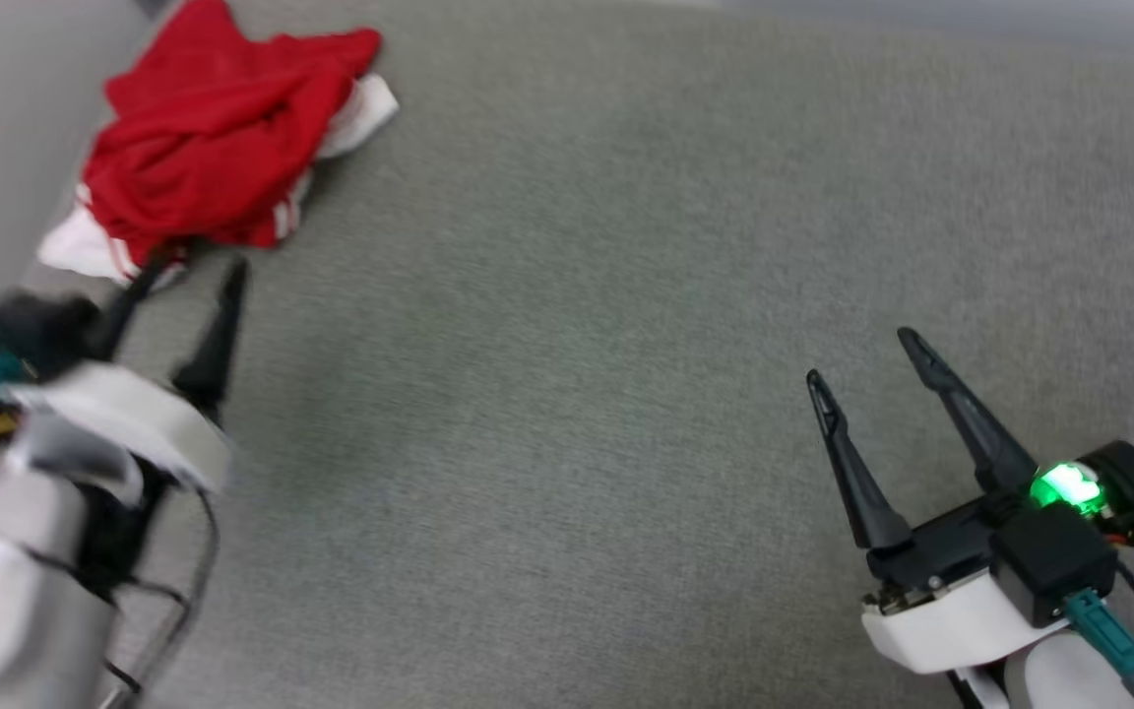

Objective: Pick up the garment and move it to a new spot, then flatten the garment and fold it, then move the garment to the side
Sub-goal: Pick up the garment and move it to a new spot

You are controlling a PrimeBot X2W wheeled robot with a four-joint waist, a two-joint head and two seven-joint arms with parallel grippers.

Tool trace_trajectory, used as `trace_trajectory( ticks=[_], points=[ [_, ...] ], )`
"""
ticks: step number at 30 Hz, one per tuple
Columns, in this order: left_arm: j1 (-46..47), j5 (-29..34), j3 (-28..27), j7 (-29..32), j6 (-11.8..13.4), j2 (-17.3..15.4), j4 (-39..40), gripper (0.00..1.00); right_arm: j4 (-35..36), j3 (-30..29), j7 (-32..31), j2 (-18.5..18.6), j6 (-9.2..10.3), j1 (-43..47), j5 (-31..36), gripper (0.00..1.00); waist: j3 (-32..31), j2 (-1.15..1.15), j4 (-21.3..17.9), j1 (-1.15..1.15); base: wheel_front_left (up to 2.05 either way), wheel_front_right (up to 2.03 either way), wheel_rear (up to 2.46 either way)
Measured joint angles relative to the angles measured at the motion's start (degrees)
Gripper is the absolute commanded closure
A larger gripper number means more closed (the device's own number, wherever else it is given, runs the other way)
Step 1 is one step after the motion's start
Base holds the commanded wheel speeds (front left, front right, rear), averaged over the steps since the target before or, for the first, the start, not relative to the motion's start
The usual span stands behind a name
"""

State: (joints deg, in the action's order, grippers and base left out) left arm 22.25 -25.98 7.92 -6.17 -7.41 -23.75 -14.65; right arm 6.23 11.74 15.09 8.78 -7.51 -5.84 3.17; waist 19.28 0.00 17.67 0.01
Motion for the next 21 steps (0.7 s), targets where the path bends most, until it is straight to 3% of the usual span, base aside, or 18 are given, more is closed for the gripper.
trace_trajectory(
  ticks=[6,13,21],
  points=[
    [12.2,-10.0,4.8,12.6,0.0,-13.3,-2.7,0.00,1.4,0.5,0.0,1.5,0.00,-2.4,0.2,0.00,6.6,0.00,-3.2,0.00,0.00,0.00,0.00],
    [21.0,-21.7,8.2,27.7,-0.1,-23.9,-6.5,0.00,2.0,1.3,0.0,2.0,0.00,-4.2,0.8,0.00,12.6,0.00,-7.5,0.01,0.00,0.00,0.00],
    [27.3,-28.8,10.8,44.5,-0.1,-28.6,-11.0,0.00,2.9,1.1,0.0,1.9,0.00,-4.8,1.0,0.00,17.9,0.00,-11.3,0.00,0.00,0.00,0.00]
  ],
)
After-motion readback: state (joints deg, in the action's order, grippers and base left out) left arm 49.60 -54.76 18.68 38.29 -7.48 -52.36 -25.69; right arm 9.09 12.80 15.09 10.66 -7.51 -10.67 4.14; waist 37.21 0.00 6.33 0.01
